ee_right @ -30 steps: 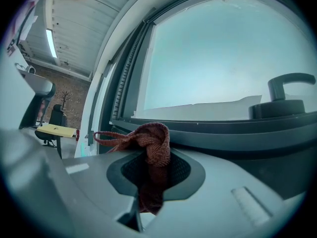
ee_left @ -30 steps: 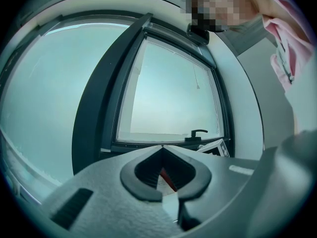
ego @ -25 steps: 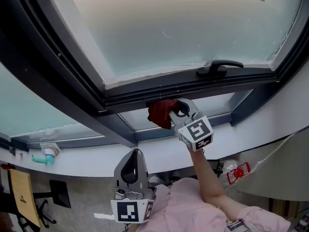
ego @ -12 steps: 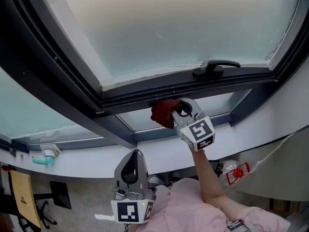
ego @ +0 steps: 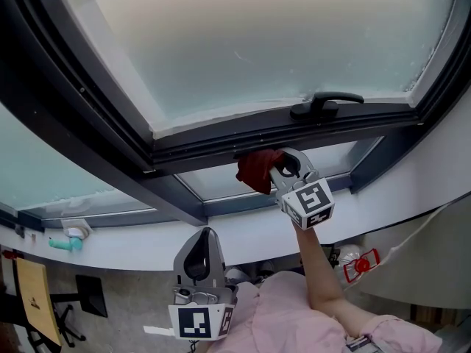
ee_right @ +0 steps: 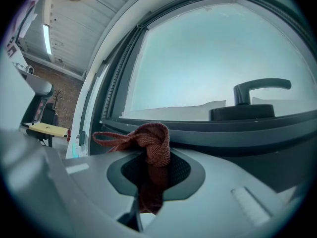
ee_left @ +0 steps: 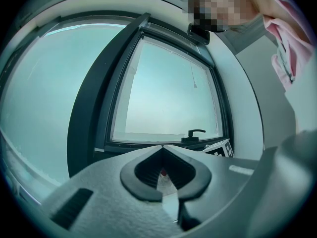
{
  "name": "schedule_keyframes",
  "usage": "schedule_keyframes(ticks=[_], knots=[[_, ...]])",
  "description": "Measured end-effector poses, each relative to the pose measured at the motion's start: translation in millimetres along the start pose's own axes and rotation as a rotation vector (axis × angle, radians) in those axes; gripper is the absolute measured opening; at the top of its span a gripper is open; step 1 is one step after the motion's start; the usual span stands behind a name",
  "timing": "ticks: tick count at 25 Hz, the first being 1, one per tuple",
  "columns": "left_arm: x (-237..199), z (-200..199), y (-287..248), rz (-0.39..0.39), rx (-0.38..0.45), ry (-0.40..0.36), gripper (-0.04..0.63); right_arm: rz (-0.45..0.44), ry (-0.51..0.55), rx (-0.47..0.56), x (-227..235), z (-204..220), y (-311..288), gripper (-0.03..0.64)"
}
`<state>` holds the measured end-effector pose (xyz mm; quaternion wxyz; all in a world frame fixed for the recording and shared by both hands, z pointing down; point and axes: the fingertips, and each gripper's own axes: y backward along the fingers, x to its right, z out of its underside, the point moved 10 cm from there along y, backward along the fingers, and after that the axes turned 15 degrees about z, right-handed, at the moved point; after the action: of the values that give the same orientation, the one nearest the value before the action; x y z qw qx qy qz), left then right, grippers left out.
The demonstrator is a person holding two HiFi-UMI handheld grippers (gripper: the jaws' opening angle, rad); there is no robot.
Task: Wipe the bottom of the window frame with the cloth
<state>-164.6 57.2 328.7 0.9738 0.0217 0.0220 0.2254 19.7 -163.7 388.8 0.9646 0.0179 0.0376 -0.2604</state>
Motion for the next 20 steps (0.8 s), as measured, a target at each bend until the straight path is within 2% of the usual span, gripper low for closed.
schedule_keyframes(ticks=[5,10,20], knots=[[3.1,0.8,-4.8,0.018,-0.004,0.002,-0.003,0.055,0.009,0.0,15.4,0.8,7.0,0.063],[5.5,1.7,-7.7,0.034,-0.005,0.003,-0.003,0.109,0.093,-0.011,28.0,-0.3,13.2,0.063],[5.9,1.3,-7.1,0.042,-0.006,0.005,-0.003,0.16,0.08,-0.011,42.1,1.1,19.7,0.063]])
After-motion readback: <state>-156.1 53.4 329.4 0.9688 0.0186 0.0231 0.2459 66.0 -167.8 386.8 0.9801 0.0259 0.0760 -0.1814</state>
